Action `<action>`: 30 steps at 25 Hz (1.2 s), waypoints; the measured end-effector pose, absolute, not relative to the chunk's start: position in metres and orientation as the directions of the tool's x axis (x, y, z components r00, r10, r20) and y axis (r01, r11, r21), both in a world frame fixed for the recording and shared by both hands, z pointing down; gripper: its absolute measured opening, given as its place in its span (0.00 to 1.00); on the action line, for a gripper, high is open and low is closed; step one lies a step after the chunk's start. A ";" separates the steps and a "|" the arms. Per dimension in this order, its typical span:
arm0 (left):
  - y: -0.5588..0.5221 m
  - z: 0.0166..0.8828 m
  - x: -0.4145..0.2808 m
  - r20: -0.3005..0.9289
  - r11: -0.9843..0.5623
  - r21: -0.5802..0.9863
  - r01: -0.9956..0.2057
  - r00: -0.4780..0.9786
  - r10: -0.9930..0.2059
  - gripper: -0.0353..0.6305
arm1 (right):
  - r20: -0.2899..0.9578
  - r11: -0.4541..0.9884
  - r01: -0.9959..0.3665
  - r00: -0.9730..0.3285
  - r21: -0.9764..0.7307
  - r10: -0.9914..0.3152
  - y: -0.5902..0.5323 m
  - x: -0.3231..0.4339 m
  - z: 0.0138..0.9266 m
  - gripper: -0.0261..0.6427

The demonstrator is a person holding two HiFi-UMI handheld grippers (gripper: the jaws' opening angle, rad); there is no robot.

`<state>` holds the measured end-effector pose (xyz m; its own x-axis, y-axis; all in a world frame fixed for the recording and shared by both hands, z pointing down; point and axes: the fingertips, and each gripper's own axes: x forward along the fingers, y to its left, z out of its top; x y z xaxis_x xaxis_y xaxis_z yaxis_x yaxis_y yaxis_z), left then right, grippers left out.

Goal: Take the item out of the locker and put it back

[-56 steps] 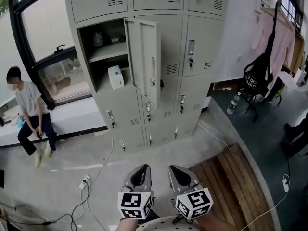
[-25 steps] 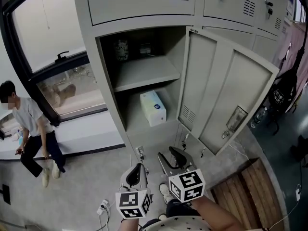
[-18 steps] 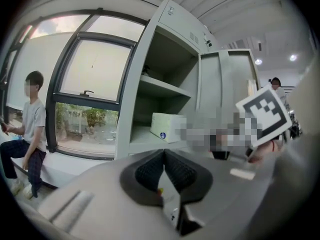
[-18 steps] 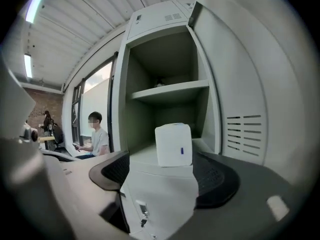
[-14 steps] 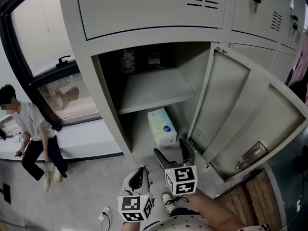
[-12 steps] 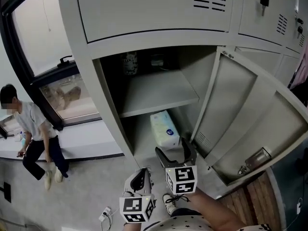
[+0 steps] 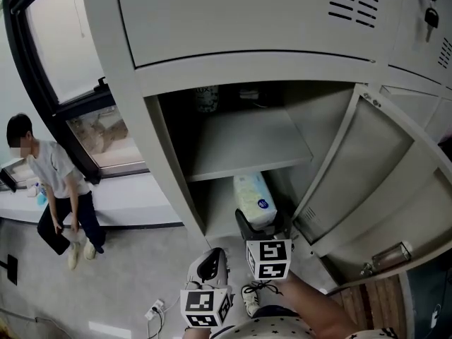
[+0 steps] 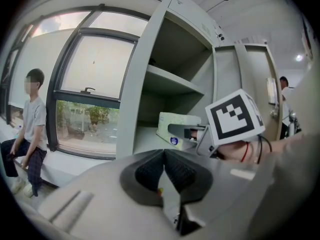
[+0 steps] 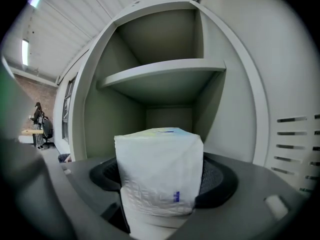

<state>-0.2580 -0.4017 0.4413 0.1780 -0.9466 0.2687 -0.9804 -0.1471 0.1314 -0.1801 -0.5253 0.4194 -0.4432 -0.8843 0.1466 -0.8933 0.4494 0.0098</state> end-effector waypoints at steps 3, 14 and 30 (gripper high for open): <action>-0.398 0.443 -0.254 0.271 -0.153 0.130 -0.980 0.184 -0.945 0.06 | 0.145 0.454 -0.891 -0.449 -0.002 -0.881 -0.518 -0.176 0.419 0.61; -0.343 0.441 -0.245 0.239 -0.169 0.121 -0.978 0.194 -0.951 0.06 | 0.090 0.472 -0.881 -0.473 -0.033 -0.877 -0.416 -0.149 0.410 0.61; -0.242 0.443 -0.221 0.221 -0.168 0.124 -0.978 0.192 -0.956 0.06 | 0.118 0.488 -0.871 -0.491 -0.052 -0.863 -0.267 -0.114 0.424 0.61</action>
